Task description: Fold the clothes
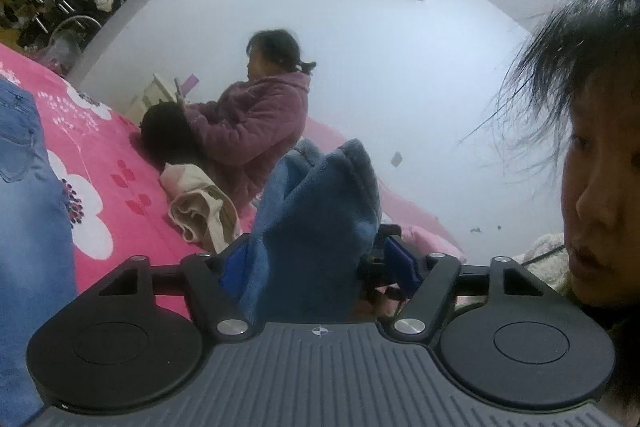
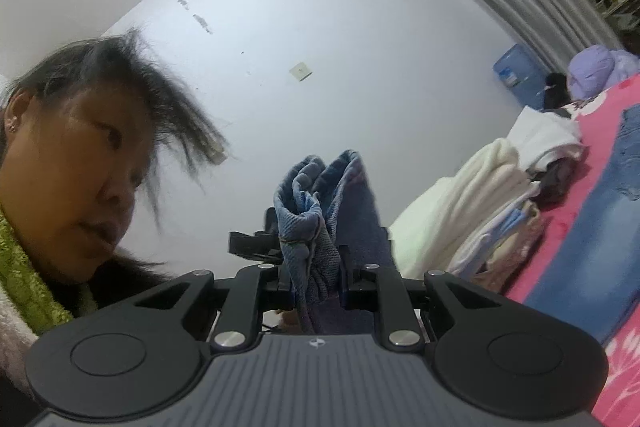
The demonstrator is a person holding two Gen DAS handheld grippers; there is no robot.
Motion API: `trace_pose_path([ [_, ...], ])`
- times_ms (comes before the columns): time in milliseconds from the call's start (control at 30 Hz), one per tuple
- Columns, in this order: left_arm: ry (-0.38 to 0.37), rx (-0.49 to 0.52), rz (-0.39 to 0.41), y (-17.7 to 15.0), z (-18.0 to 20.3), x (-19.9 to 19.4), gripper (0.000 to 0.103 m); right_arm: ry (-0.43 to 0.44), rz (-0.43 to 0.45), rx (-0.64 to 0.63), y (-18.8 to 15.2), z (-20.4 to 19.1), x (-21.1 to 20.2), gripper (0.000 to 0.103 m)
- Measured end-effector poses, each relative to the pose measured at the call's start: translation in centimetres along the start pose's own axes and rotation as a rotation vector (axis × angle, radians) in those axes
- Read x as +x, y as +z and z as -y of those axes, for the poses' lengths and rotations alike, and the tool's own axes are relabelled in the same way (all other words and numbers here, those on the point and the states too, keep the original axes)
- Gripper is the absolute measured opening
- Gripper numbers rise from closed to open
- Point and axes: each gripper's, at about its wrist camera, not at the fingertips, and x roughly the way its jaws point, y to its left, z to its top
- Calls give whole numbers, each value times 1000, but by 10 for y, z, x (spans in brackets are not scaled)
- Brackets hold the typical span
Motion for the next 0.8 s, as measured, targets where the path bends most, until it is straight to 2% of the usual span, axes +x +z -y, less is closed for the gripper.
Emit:
trace_pose_path([
  [33, 15, -2, -1, -1, 0, 1, 63, -7, 2, -7, 0, -1, 0, 20],
  [67, 46, -9, -6, -1, 1, 3, 54, -15, 3, -18, 0, -2, 0, 20],
  [100, 76, -17, -11, -1, 1, 5, 51, -38, 2, -35, 0, -5, 2, 20],
  [200, 187, -20, -16, -2, 7, 9, 43, -144, -1, -102, 0, -16, 8, 20],
  [267, 265, -11, -3, -2, 15, 8, 36, -216, 2, -141, 1, -23, 12, 20],
  [400, 432, 9, 52, 0, 35, 1, 9, -332, 35, -184, 4, -35, 20, 20],
  [433, 455, 10, 72, 1, 41, -2, 8, -342, 39, -203, 6, -41, 22, 20],
  [533, 497, 71, 126, 1, 79, -14, 8, -306, 31, -288, 10, -69, 27, 20],
  [567, 521, 120, 124, -1, 97, -18, 8, -284, 24, -320, 10, -79, 28, 20],
  [633, 568, 208, 120, -6, 132, -24, 8, -227, -3, -378, 6, -102, 31, 20],
  [800, 619, 296, 143, -21, 198, -40, 8, -73, -62, -467, -8, -151, 42, 20],
])
